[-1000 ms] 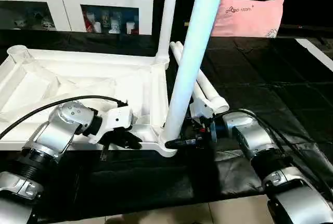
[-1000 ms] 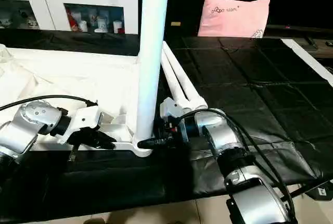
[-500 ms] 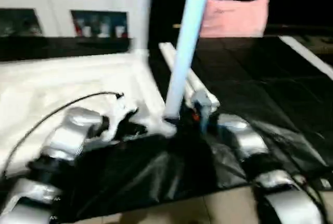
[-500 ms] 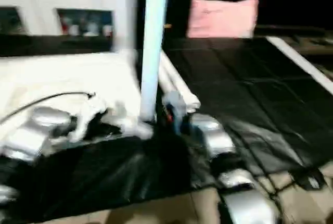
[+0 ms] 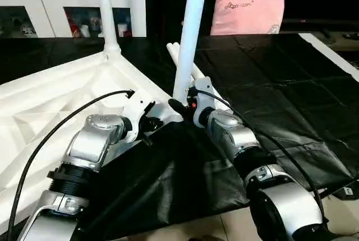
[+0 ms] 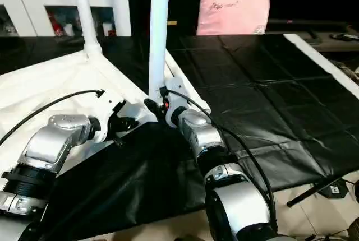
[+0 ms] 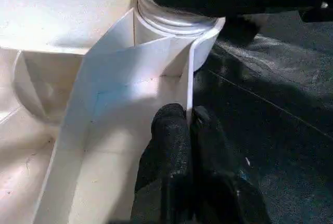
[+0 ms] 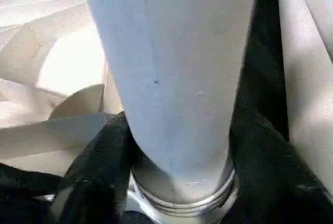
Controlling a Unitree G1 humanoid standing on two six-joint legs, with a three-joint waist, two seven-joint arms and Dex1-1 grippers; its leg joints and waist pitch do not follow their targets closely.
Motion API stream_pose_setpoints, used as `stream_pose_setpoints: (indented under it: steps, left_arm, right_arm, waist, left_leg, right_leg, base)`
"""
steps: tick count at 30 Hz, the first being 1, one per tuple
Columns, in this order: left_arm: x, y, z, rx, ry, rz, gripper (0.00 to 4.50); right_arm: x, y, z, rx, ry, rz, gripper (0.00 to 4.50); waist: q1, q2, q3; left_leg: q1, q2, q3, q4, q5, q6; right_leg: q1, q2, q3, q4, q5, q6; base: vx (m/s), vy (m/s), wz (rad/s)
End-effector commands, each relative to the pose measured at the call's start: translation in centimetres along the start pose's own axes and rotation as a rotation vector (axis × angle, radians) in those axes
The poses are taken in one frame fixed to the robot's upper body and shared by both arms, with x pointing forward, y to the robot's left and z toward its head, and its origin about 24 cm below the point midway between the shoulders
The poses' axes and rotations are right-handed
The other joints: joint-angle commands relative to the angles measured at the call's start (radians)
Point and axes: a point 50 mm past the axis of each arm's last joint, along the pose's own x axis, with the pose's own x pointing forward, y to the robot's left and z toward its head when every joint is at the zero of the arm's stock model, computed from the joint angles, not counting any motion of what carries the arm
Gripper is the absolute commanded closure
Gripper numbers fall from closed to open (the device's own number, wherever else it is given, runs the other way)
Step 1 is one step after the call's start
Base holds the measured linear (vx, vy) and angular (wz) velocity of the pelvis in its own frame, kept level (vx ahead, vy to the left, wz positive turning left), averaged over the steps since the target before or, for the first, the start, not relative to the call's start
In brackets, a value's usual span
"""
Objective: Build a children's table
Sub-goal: Rotate leg to tighten
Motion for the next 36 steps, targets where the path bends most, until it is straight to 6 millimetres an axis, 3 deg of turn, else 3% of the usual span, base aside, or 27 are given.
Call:
stream_pose_setpoints:
  steps: [1, 7, 10, 15, 21, 29, 36]
  left_arm:
    - [0.2, -1.0, 2.6, 0.096, -0.084, -0.061, 4.50]
    - [-0.7, -0.1, 1.3, 0.183, -0.021, -0.105, 4.50]
    - [-1.4, 0.2, 0.4, 0.260, 0.004, -0.195, 4.50]
    - [-2.1, 0.3, -0.3, 0.299, 0.013, -0.288, 4.50]
    - [-3.2, -0.2, -1.1, 0.368, 0.020, -0.496, 4.50]
    - [-3.6, -0.9, -1.4, 0.443, 0.068, -0.638, 4.50]
    - [-3.9, -1.0, -1.3, 0.489, 0.090, -0.687, 4.50]
  right_arm:
    - [0.1, 1.5, -2.7, 0.009, 0.101, 0.094, 1.26]
    - [-1.3, -0.4, -1.9, -0.063, 0.025, 0.154, 0.79]
    - [-3.0, -2.0, -1.2, -0.162, -0.017, 0.228, 0.56]
    - [-4.9, -3.0, -1.0, -0.232, -0.014, 0.374, 0.05]
    - [-7.0, -3.8, -0.5, -0.296, 0.004, 0.545, 0.05]
    - [-7.8, -3.1, -0.7, -0.355, 0.075, 0.763, 0.05]
    - [-7.9, -2.6, -1.4, -0.343, 0.158, 0.862, 0.57]
  waist:
    - [0.006, 0.022, -0.067]
    - [0.011, 0.024, -0.066]
    - [0.014, 0.019, -0.067]
    - [0.031, 0.016, -0.065]
    - [0.042, 0.020, -0.066]
    - [0.048, 0.021, -0.063]
    - [0.052, 0.017, -0.064]
  left_leg:
    - [-0.015, 0.011, 0.009, -0.061, -0.088, 0.036]
    - [-0.014, 0.013, 0.009, -0.062, -0.112, 0.037]
    - [-0.015, 0.013, 0.010, -0.061, -0.092, 0.043]
    - [-0.013, 0.015, 0.013, -0.059, -0.101, 0.051]
    - [-0.012, 0.014, 0.012, -0.059, -0.103, 0.054]
    - [-0.010, 0.021, 0.011, -0.062, -0.146, 0.036]
    - [-0.011, 0.021, 0.010, -0.061, -0.137, 0.031]
  right_leg:
    - [0.067, -0.066, 0.061, -0.065, -0.122, -0.187]
    - [0.069, -0.066, 0.063, -0.069, -0.146, -0.182]
    - [0.070, -0.065, 0.063, -0.065, -0.121, -0.190]
    - [0.069, -0.065, 0.063, -0.066, -0.128, -0.194]
    - [0.069, -0.066, 0.063, -0.067, -0.142, -0.190]
    - [0.066, -0.067, 0.062, -0.070, -0.193, -0.191]
    - [0.066, -0.068, 0.062, -0.069, -0.221, -0.177]
  base:
    - [0.000, 0.000, 0.00]
    - [0.000, 0.000, 0.00]
    - [0.000, 0.000, 0.00]
    - [0.000, 0.000, 0.00]
    - [0.000, 0.000, 0.00]
    - [0.000, 0.000, 0.00]
    - [0.000, 0.000, 0.00]
